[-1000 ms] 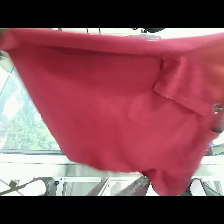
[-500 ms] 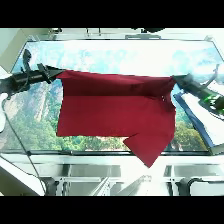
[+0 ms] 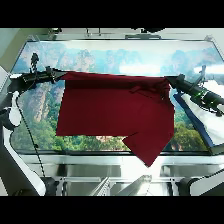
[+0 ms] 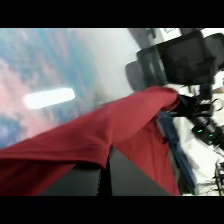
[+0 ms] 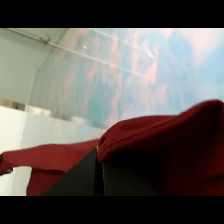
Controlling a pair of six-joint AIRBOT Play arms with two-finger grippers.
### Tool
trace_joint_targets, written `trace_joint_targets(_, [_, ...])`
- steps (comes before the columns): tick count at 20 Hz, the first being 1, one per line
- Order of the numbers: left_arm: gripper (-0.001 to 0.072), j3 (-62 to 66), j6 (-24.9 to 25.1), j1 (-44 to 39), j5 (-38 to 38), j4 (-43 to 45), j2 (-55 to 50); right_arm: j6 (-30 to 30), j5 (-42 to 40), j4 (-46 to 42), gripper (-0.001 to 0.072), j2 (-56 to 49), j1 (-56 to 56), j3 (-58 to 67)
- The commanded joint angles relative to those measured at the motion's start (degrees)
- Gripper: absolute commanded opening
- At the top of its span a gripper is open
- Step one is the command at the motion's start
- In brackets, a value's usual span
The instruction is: Fold the shirts.
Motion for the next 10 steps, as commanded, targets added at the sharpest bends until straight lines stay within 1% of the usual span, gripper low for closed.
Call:
trace_joint_targets(1, [0.0026, -0.28, -0.68, 0.04, 0.46, 7.04, -0.63, 5.4, 0.96, -9.86, 0.0015, -0.37, -1.31, 0.79])
trace_joint_targets(5, [0.0025, -1.64, -1.11, -0.11, 0.59, 13.97, -0.74, 9.84, 1.4, -18.1, 0.0015, -0.37, -2.27, 0.76])
trace_joint_targets(8, [0.0025, -1.62, -1.07, -0.09, 1.66, 15.82, -0.74, 11.13, -0.81, -22.29, 0.0015, -0.37, -2.32, 0.76])
trace_joint_targets(10, [0.0025, -1.64, -1.07, -0.28, 2.58, 17.35, -0.81, 11.08, -1.75, -22.99, 0.0015, -0.44, -2.23, 0.76])
